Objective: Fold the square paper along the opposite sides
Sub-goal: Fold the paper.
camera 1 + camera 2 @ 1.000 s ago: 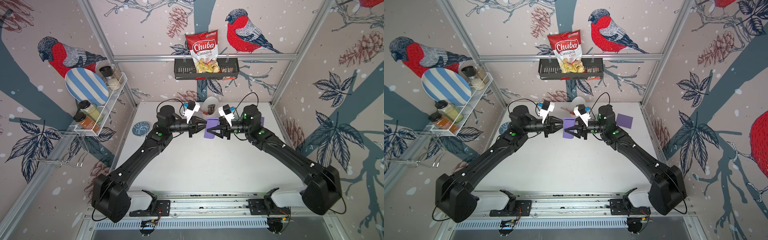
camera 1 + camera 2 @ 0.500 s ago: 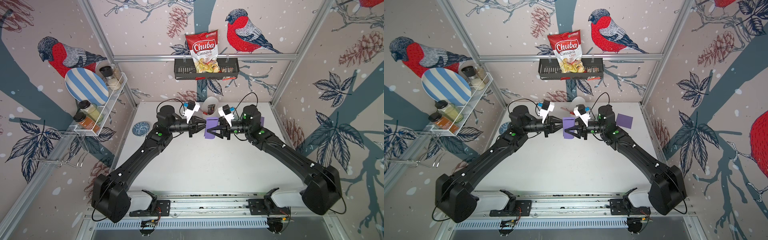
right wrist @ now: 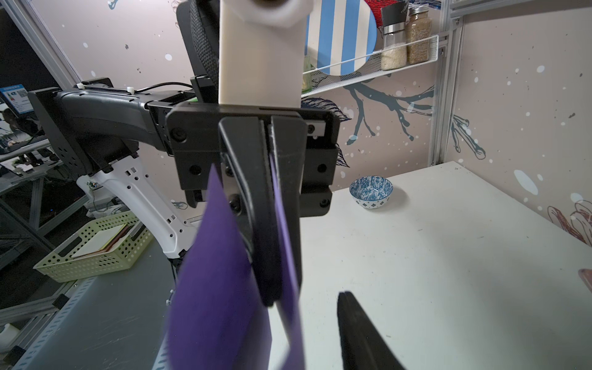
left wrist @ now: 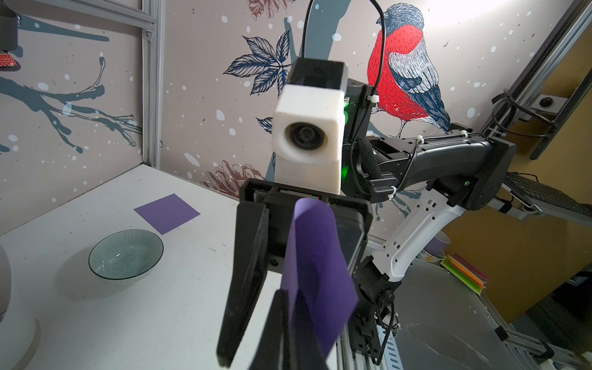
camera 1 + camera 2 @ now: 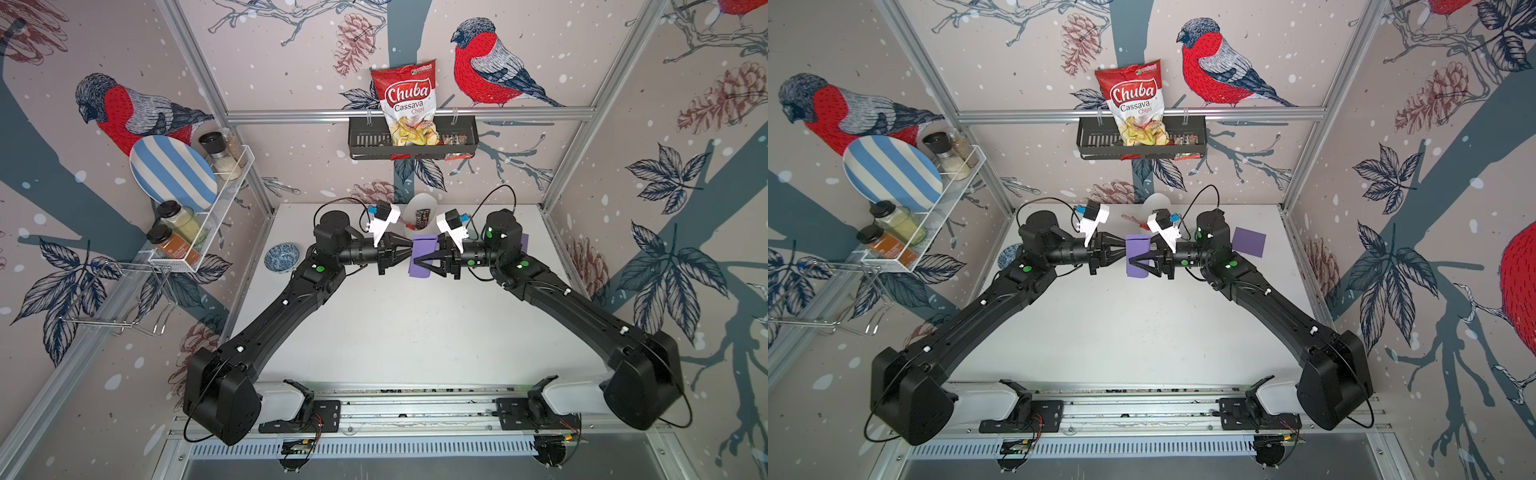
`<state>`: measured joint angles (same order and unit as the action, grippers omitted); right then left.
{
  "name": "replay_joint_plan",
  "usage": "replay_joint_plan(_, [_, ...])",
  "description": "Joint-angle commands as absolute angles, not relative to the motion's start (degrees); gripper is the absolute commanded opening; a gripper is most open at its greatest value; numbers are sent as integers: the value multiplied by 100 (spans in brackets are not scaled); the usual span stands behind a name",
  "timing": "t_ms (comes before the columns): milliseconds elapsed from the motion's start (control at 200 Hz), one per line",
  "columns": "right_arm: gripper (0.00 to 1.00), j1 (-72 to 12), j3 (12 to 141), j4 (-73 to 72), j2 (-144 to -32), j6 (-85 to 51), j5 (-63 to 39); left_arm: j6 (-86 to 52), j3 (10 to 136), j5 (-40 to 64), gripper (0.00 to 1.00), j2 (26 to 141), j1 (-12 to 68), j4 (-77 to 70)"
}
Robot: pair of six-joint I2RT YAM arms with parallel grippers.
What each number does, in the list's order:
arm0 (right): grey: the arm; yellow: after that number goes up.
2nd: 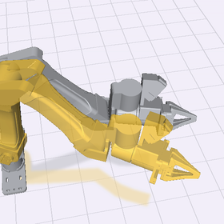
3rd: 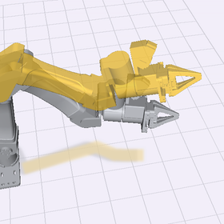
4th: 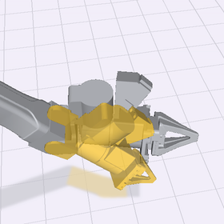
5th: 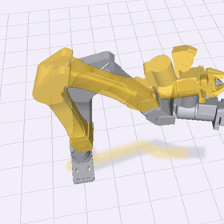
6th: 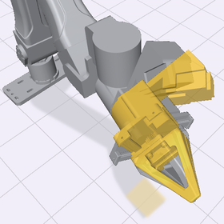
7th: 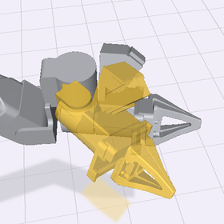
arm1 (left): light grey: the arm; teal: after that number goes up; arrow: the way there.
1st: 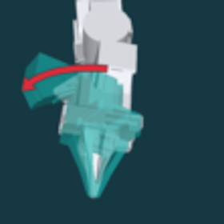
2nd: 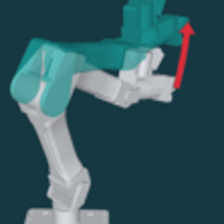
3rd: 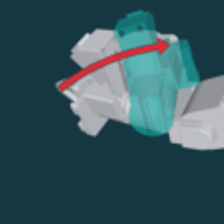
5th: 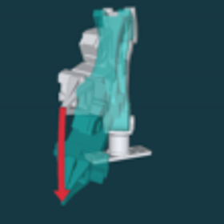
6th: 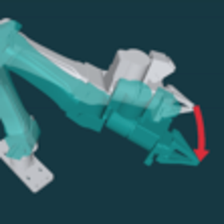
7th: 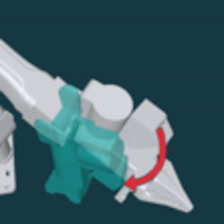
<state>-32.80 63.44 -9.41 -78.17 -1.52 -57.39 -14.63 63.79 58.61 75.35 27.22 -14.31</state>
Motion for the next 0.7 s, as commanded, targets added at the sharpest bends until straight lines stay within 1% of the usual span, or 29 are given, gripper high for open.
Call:
replay_joint_plan(0, [44,-3286,6363,-1124,-7812,-193,-5765,-1397,6433,5907,0,7542,2741,-1474])
replay_joint_plan(280, [44,-3280,6361,-1124,-7814,-193,-5764,-1375,6430,5908,0,7541,2741,-1466])
replay_joint_plan(695, [41,-3283,6354,-1125,-7804,-185,-5771,-1368,6425,5906,0,7550,2755,-1452])
